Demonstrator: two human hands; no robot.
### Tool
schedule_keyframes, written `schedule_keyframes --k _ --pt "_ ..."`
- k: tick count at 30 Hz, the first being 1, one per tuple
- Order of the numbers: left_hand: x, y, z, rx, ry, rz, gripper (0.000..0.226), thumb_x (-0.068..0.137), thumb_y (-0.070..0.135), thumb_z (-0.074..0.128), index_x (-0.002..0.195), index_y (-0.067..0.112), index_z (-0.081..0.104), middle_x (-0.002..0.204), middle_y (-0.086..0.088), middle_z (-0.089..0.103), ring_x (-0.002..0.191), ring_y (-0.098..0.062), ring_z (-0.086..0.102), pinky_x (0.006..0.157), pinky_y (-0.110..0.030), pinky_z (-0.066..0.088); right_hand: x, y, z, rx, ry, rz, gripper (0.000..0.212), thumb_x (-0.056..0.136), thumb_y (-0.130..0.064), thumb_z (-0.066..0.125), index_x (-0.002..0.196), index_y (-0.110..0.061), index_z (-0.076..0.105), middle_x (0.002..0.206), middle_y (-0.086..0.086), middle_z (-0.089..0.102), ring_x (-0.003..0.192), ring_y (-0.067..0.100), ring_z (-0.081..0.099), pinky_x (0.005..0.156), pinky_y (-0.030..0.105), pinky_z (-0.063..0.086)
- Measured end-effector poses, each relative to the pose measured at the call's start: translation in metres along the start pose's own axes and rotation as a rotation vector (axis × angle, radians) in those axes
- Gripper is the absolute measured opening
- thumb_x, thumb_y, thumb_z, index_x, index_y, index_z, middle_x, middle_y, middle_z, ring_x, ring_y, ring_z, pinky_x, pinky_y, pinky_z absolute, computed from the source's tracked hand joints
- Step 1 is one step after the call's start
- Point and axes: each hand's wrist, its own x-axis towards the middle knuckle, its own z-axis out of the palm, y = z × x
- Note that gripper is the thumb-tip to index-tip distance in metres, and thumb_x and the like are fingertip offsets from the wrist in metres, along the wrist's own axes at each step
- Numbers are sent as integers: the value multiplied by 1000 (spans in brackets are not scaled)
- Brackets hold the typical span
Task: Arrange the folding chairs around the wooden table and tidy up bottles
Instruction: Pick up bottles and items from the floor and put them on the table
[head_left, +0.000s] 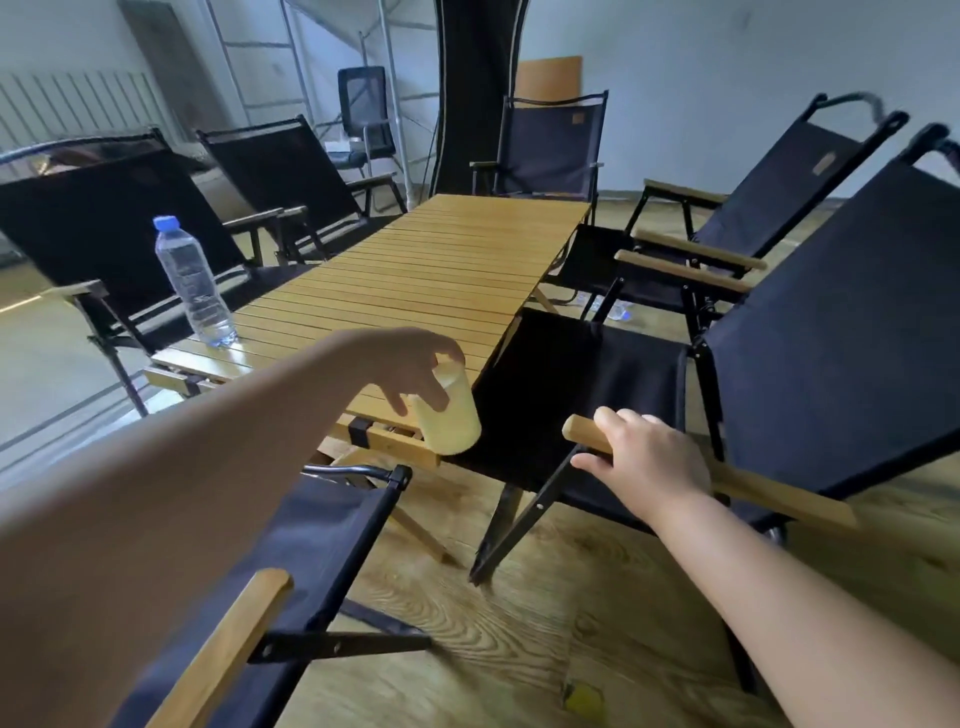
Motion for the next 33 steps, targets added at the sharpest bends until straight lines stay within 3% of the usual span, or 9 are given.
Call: schedule_keyframes --k 5,12,17,20,24,28,30,33 --pt "30 -17 -12 19 145 -60 71 83 2 72 142 28 45 138 -17 41 112 -42 55 72 -46 62 3 3 5 -33 15 -12 43 89 -66 51 108 -28 49 88 -10 56 81 15 59 54 24 38" --pt "56 -28 -9 68 201 -76 77 86 8 71 149 33 36 148 -15 38 114 -38 57 74 -42 62 2 3 5 -23 17 -7 44 89 -67 50 107 -27 50 86 -10 54 79 13 58 56 24 43" --pt "60 -27 2 220 256 -49 82 87 11 70 154 28 27 152 -13 36 129 -34 46 102 -45 47 1 0 0 0 -2 7 43 90 -66 51 110 -27 51 89 -9 56 81 14 58 59 25 46" --pt "58 -27 13 245 286 21 81 89 10 68 155 28 24 153 -10 34 126 -32 48 99 -40 49 -1 -2 -5 8 -33 24 43 91 -65 50 113 -27 50 92 -8 57 84 13 58 61 24 45" --pt "59 -31 17 341 308 13 80 93 10 62 155 31 17 154 -12 32 127 -32 48 97 -38 51 0 -3 -14 37 -81 55 43 93 -62 51 118 -27 48 101 -5 61 92 16 60 71 29 51" --pt "48 -20 21 439 340 -14 86 94 13 59 155 39 4 164 -1 -7 150 -38 4 112 -55 34 1 -4 -20 96 -197 88 48 91 -57 57 126 -28 44 118 -2 60 110 23 55 90 39 46" --pt "34 0 32 447 364 124 82 93 24 61 155 38 9 165 4 -4 150 -32 4 114 -57 30 -6 -2 -31 104 -276 115 60 89 -56 60 137 -27 38 130 -3 54 123 24 49 104 44 37" --pt "7 47 51 382 229 258 71 94 27 58 153 40 21 164 10 8 149 -24 14 115 -51 31 -24 13 -62 80 -304 187 64 92 -51 58 146 -27 33 142 -4 47 134 22 40 115 45 26"
